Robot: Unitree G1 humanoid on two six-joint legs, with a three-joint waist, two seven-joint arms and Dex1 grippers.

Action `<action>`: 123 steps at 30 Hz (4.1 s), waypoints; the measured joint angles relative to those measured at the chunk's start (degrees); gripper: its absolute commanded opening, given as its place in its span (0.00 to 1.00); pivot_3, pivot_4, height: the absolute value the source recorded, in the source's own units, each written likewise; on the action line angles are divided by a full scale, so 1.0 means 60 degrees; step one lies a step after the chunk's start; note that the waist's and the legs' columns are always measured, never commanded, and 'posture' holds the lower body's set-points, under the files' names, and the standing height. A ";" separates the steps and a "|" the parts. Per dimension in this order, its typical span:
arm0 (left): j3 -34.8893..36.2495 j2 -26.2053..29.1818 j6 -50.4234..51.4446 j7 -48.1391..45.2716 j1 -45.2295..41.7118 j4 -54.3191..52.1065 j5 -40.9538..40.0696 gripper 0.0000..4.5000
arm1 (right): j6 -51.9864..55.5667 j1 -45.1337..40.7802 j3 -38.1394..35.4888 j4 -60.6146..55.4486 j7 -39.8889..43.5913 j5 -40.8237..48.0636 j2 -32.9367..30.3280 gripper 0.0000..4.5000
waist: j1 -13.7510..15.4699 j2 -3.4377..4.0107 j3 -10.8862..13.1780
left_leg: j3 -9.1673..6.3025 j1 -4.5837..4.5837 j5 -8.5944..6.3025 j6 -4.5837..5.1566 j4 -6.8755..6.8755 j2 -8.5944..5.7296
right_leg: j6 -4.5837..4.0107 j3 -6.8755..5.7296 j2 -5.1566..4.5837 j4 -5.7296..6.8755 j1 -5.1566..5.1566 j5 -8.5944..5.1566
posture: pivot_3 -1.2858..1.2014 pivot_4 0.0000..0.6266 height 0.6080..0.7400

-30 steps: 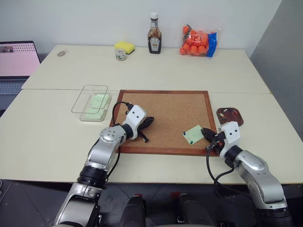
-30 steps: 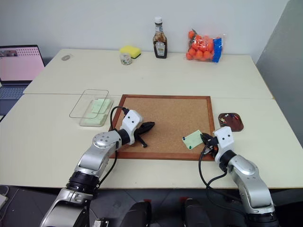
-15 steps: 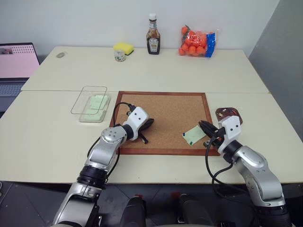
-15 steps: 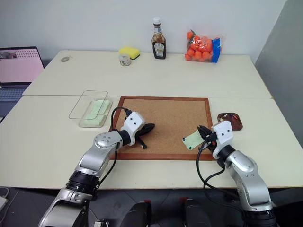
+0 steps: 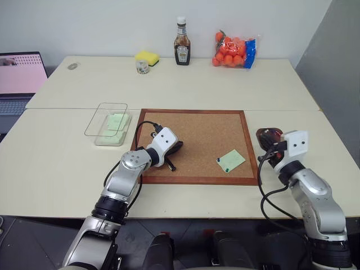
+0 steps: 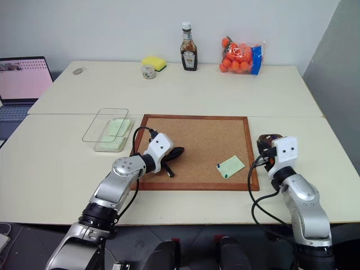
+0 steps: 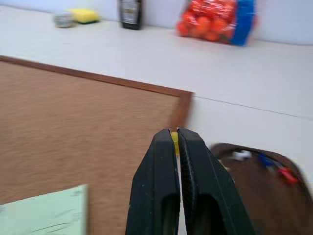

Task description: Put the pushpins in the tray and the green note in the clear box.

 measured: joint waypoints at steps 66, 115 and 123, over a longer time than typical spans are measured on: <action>0.0000 0.0035 -0.0004 -0.0196 -0.0043 0.0017 0.0107 0.00 | 0.0196 0.0858 0.3132 -0.0737 0.3013 -0.0274 -0.1688 0.20 | -0.0010 0.0007 -0.0017 | 0.0128 0.0011 -0.0005 0.0007 0.0000 -0.0003 | 0.0073 0.0179 0.0009 -0.0026 -0.0030 0.0030 | 0.52 0.24 1.00; -0.0103 0.0103 -0.0219 -0.0208 -0.0046 0.0019 0.0324 0.00 | -0.0602 -0.2060 0.0022 0.4278 0.0054 -0.1062 -0.1148 0.24 | -0.0015 0.0012 -0.0020 | 0.0150 0.0020 -0.0004 0.0008 -0.0005 -0.0006 | 0.0074 0.0199 0.0008 -0.0016 -0.0031 0.0032 | 0.52 0.24 1.00; -0.0102 0.0103 -0.0220 -0.0207 -0.0044 0.0018 0.0327 0.00 | -0.0638 -0.2093 0.0019 0.4252 0.0098 -0.1011 -0.1148 0.59 | -0.0015 0.0012 -0.0020 | 0.0149 0.0020 -0.0004 0.0008 -0.0005 -0.0006 | 0.0074 0.0197 0.0008 -0.0016 -0.0031 0.0032 | 0.52 0.24 1.00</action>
